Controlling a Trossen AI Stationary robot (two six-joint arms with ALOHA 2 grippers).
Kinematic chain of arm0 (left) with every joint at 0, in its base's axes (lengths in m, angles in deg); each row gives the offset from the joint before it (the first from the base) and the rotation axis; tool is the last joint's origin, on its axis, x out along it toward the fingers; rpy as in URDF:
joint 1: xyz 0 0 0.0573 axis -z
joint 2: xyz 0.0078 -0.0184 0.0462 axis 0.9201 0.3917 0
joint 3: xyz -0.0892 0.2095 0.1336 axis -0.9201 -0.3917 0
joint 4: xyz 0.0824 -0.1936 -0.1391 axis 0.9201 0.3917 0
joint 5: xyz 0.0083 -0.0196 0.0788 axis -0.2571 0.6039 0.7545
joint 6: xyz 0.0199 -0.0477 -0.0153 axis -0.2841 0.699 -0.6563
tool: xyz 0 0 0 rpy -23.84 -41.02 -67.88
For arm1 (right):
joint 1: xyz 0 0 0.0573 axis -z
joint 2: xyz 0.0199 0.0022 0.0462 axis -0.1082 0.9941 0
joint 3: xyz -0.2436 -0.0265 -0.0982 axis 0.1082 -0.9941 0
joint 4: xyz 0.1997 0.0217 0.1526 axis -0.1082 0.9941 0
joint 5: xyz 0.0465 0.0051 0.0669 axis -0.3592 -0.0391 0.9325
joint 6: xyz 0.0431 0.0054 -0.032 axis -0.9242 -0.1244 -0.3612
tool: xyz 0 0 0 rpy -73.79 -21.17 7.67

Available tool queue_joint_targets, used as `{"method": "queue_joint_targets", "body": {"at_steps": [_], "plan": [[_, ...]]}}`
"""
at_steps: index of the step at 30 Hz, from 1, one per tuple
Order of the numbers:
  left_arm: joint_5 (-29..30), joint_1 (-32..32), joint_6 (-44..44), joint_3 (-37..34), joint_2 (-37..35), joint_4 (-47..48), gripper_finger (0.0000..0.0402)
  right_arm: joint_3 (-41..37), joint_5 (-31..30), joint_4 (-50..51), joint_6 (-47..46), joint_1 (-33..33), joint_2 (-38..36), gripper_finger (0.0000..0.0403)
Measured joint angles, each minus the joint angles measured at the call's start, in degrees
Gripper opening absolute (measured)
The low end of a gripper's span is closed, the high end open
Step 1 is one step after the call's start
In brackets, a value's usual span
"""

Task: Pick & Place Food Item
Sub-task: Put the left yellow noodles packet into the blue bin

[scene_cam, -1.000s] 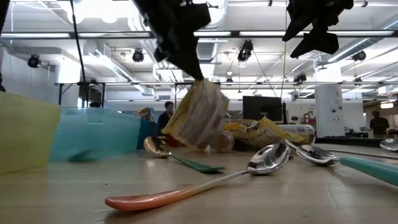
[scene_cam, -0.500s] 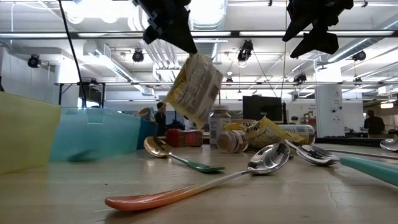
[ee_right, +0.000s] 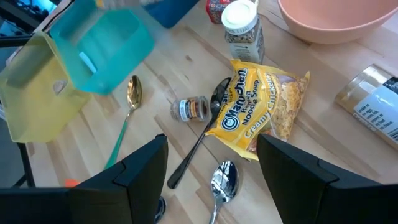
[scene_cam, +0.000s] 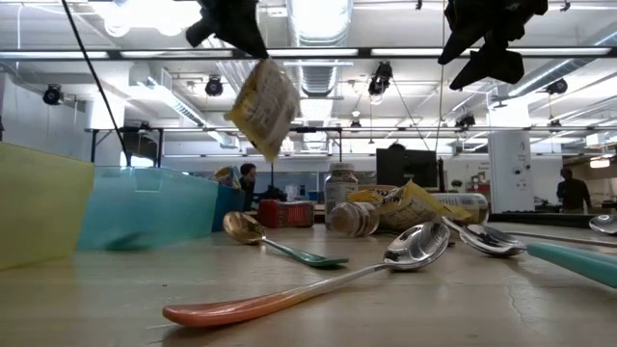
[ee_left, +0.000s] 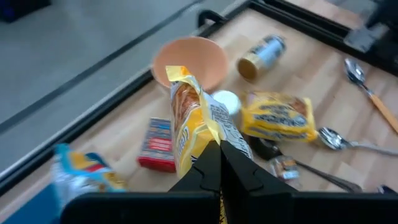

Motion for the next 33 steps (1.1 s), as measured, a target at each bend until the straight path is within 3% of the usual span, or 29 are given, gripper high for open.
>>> {"method": "queue_joint_targets", "body": {"at_steps": [15,25,33], "plan": [[5.46,-7.13,2.54,0.0,-10.03,13.66,0.0,0.0,0.0,0.01,0.88,0.01,0.0,0.0241],[5.66,-14.05,2.29,-0.32,-10.88,22.63,0.0,0.0,0.0,0.01,0.86,-0.01,0.0,0.0241],[4.34,-19.85,1.92,-5.85,-10.93,23.7,0.0,0.0,0.0,0.01,0.86,0.01,0.0,0.0241]]}}
